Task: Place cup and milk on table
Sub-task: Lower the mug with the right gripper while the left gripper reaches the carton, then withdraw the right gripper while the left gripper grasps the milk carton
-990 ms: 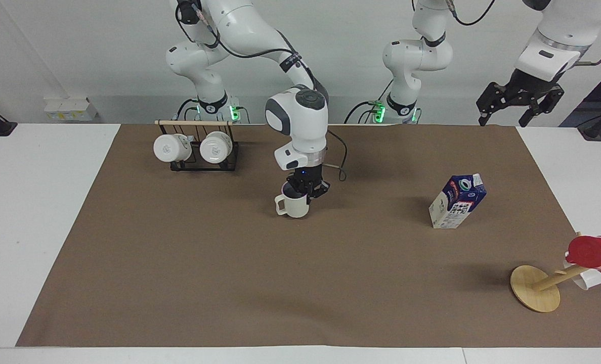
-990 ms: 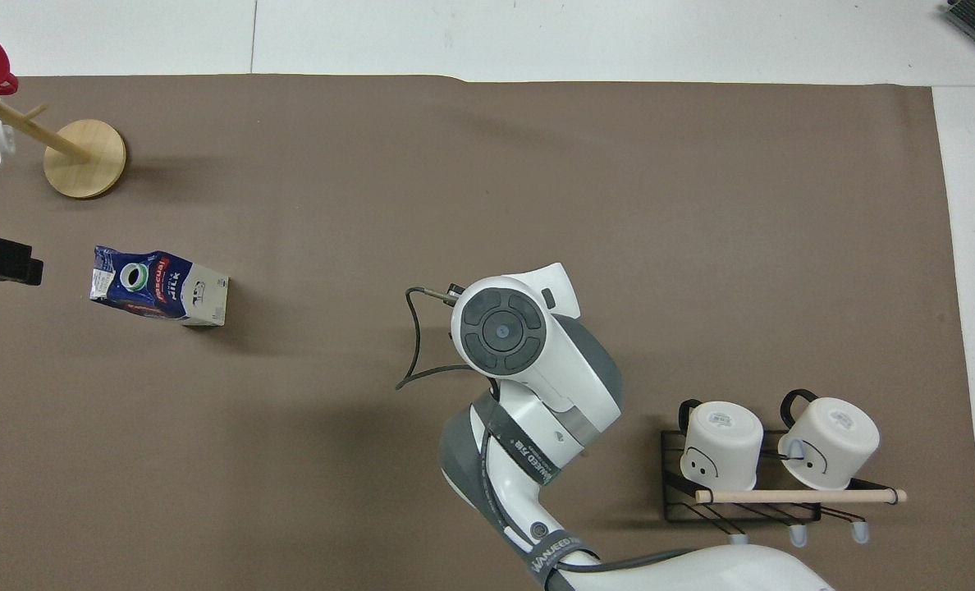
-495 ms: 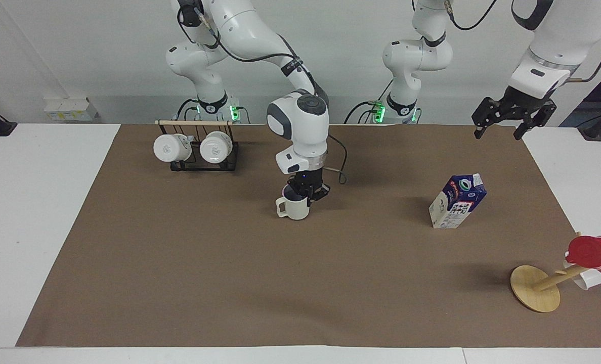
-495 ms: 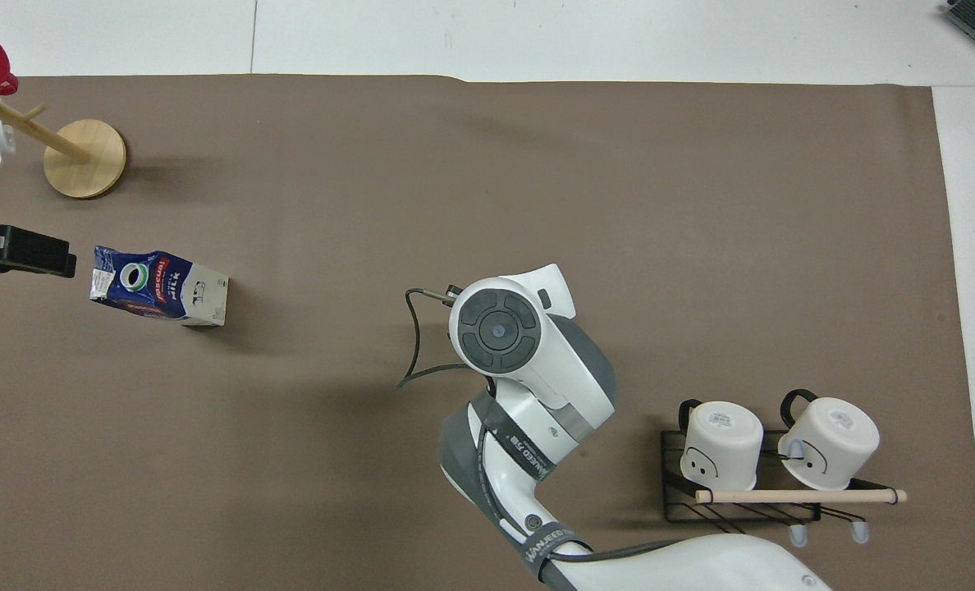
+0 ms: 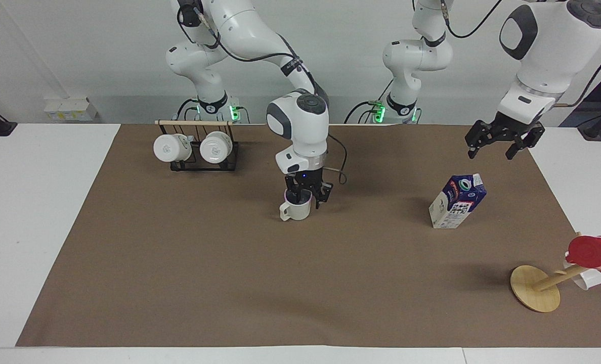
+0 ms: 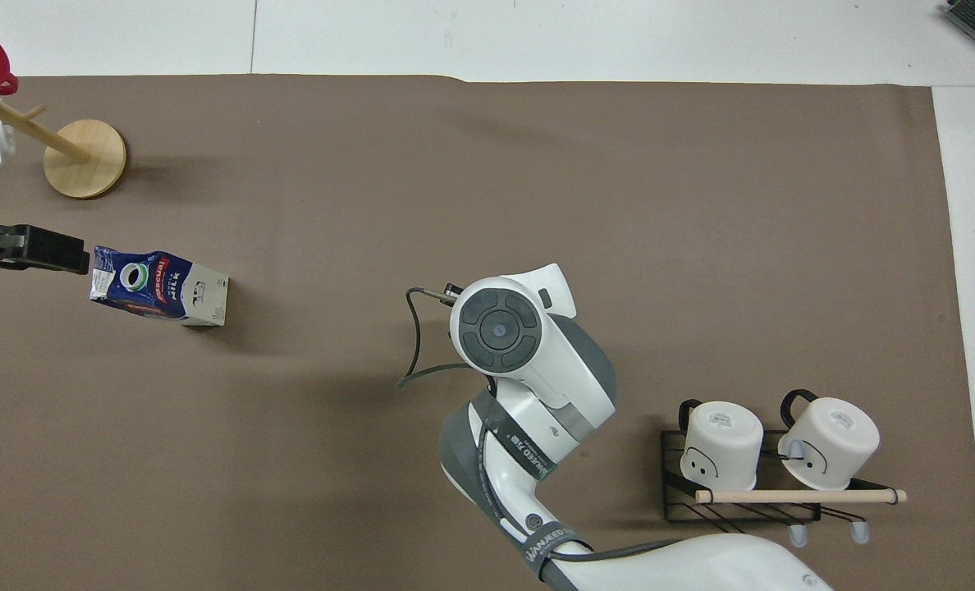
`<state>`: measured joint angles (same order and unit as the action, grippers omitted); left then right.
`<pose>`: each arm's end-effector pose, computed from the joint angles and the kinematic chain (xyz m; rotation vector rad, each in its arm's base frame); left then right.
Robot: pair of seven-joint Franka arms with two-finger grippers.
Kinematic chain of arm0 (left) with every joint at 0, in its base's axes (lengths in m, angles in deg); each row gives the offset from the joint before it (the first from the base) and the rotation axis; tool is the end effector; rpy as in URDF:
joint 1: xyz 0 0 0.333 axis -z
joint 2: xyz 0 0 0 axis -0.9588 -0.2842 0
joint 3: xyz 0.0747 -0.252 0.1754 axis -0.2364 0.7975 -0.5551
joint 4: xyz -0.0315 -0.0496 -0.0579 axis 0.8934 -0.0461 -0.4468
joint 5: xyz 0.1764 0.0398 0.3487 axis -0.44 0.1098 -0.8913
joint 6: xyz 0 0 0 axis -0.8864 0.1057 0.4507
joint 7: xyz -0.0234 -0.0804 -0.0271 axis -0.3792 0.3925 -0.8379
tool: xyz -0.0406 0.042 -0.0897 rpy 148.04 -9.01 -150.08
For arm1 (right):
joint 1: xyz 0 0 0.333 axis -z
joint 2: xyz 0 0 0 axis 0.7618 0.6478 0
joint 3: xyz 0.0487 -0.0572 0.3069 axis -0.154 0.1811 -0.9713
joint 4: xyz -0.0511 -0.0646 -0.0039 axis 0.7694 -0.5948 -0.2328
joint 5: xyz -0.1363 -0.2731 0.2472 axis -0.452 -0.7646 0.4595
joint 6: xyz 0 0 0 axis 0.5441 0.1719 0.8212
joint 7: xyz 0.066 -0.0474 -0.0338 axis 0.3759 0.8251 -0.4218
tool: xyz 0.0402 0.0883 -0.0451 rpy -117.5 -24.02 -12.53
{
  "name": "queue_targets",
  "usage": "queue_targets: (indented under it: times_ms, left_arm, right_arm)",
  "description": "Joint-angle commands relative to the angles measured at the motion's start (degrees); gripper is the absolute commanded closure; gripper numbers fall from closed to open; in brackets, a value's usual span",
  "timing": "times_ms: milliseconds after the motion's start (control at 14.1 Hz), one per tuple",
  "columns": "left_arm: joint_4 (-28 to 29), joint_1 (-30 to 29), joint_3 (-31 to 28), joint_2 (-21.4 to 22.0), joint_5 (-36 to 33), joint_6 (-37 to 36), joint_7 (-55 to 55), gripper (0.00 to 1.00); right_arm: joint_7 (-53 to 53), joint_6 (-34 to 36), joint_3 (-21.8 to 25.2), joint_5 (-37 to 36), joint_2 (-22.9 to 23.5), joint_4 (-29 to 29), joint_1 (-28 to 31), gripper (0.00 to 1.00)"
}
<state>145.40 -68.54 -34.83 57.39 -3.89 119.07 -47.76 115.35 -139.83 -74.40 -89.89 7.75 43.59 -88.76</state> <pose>0.5636 -0.0249 0.5815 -3.1277 0.1622 -0.1237 0.5401 0.3824 0.3602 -3.0105 0.6287 -0.3134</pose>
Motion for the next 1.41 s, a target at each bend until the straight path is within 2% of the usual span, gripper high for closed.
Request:
queue_targets:
  times_ms: [0, 212, 566, 1131, 1273, 1343]
  left_arm:
    - [3.9, -0.5, 0.1, 0.4, -0.2, 4.9, 0.7, 0.0]
    - [5.9, -0.6, 0.1, -2.2, -0.2, 9.2, 0.6, 0.0]
    - [9.1, -0.6, 0.1, -3.3, -0.2, 14.8, 0.8, 0.0]
    - [13.8, -0.5, 0.1, -2.4, -0.3, 15.2, 1.1, 0.0]
    - [14.4, -0.6, 0.1, -2.0, -0.3, 14.9, 1.4, 0.0]
    - [14.5, -0.5, 0.1, -2.0, -0.3, 14.8, 1.4, 0.04]
  right_arm:
    - [-3.4, 3.1, -0.2, -0.3, -4.2, 0.1, 1.1, 0.0]
    - [-7.3, 7.3, -0.2, 2.1, -8.2, 0.1, 1.9, 0.0]
    - [-16.2, 14.5, 0.2, 2.6, -13.3, 0.2, 5.7, 0.0]
    - [-38.0, 26.1, 0.2, 2.7, -22.5, 0.2, 18.4, 0.0]
    - [-43.1, 29.4, 0.5, 4.6, -24.7, 0.2, 21.1, 0.0]
    - [-45.1, 30.5, 0.5, 5.7, -25.4, 0.3, 23.2, 0.0]
